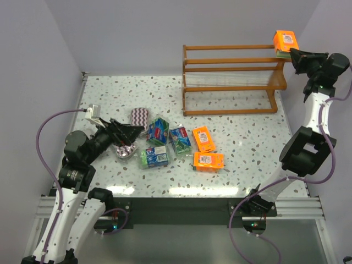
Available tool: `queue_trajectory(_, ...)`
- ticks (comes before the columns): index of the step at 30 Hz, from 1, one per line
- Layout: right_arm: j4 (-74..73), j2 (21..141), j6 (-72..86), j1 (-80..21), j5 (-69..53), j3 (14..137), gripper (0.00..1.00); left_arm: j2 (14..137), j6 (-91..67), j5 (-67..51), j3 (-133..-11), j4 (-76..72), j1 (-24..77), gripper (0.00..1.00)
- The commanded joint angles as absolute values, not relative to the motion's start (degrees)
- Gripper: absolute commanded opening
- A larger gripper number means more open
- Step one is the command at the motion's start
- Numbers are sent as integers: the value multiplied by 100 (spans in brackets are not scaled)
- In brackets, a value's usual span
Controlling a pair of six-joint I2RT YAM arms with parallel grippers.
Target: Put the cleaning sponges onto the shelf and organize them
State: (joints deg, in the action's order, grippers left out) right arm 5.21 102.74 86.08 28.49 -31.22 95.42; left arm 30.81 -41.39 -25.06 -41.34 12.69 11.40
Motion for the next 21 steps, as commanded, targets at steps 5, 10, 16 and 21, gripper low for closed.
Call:
queue_trajectory(5,343,10213,8394,2734,-3296,9642,0,3094,-4166,-2531,-4078,941,1151,100)
queue_trajectory(10,141,10178,8192,2505,-3244,9642,0,3024,-4157,-2522,-4043,984,1151,100)
queue_trajectory(16,105,10116,8200,2163,-3085,9484,0,2962,-4166,-2505,-4034,1002,1151,100)
queue_trajectory(21,158,9967,8244,1873,-2830,9159,0,2874,-4131,-2461,-4069,1151,1151,100)
